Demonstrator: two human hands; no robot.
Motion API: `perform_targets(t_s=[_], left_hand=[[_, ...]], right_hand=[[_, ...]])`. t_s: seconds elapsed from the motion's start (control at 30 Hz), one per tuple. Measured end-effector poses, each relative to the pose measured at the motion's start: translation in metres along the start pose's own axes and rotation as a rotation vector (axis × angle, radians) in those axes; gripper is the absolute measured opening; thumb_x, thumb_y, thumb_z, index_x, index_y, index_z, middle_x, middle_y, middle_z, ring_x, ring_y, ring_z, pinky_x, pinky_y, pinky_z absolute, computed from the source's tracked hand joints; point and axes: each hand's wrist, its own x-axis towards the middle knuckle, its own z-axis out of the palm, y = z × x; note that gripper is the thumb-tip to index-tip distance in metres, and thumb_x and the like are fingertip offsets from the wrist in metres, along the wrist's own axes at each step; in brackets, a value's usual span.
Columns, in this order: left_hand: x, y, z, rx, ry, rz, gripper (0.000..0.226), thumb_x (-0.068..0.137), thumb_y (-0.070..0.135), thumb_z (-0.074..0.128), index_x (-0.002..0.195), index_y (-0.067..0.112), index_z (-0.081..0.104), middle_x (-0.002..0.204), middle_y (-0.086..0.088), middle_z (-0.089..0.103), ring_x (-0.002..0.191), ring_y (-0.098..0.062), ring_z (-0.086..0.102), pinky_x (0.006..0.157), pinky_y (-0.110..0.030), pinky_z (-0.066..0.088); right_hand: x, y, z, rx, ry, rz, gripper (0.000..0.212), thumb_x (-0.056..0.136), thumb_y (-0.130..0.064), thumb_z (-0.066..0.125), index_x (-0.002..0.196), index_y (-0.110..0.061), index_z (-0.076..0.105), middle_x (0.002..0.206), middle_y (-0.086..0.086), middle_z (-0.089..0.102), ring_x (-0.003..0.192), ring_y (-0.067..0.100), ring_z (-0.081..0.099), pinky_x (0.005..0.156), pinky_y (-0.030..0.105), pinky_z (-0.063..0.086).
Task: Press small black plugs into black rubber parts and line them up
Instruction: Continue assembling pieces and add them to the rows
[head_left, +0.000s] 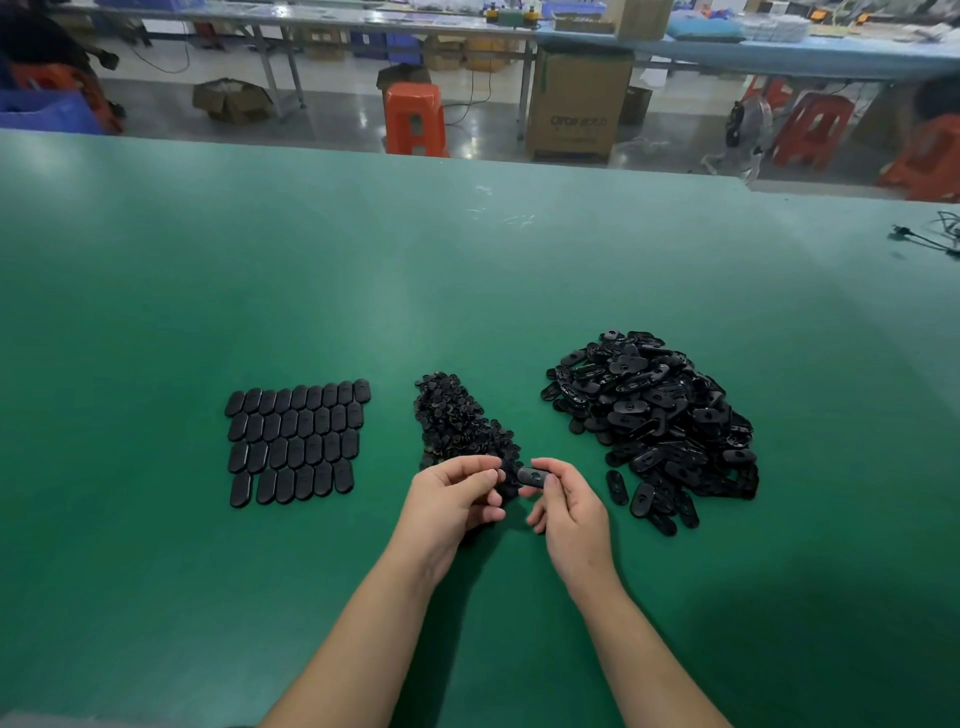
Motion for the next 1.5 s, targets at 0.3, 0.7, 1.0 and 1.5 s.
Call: perform_targets(t_s=[0.3,0.7,1.0,1.5], left_hand=[[0.0,-0.001,0.001,-0.059,-0.006,0.041,0.019,0.092,-0.006,0.063,0.102,0.003,0.076,0.089,-0.013,0.074,0.061,-0.015,0.062,0.057,-0.024,0.056],[0.0,-0.003,0.009,0.107,0.02,0.064,0.009,0.095,-0.003,0.062,0.101,-0.002,0.068,0.085,-0.014,0.076,0.05,-0.016,0.062,0.049,-0.026,0.055],[0.001,-0.005,0.01,-0.005,0.007,-0.021,0.008,0.093,0.0,0.064,0.098,0.003,0.07,0.092,-0.012,0.076,0.051,-0.011,0.057,0.043,-0.023,0.048],[0.001,-0.012,0.015,0.272,0.107,0.111,0.011,0.092,0.007,0.068,0.089,0.014,0.076,0.054,0.009,0.058,0.044,-0.007,0.039,0.041,-0.021,0.032]], right_hand=[[0.0,0.002,0.0,0.027,0.001,0.002,0.032,0.108,-0.013,0.042,0.108,-0.035,0.066,0.083,0.0,0.074,0.06,0.011,0.06,0.058,0.029,0.05],[0.001,0.003,-0.001,0.036,0.029,-0.02,0.014,0.098,-0.012,0.063,0.096,-0.025,0.057,0.087,-0.003,0.076,0.058,0.012,0.062,0.061,0.038,0.054],[0.003,0.004,-0.004,-0.016,0.055,-0.049,0.009,0.093,-0.02,0.072,0.091,-0.028,0.068,0.083,0.002,0.07,0.069,0.016,0.059,0.068,0.041,0.053],[-0.001,0.0,-0.004,0.162,-0.012,0.009,0.034,0.093,-0.006,0.07,0.118,-0.027,0.062,0.09,0.008,0.076,0.085,0.021,0.077,0.088,0.038,0.06]])
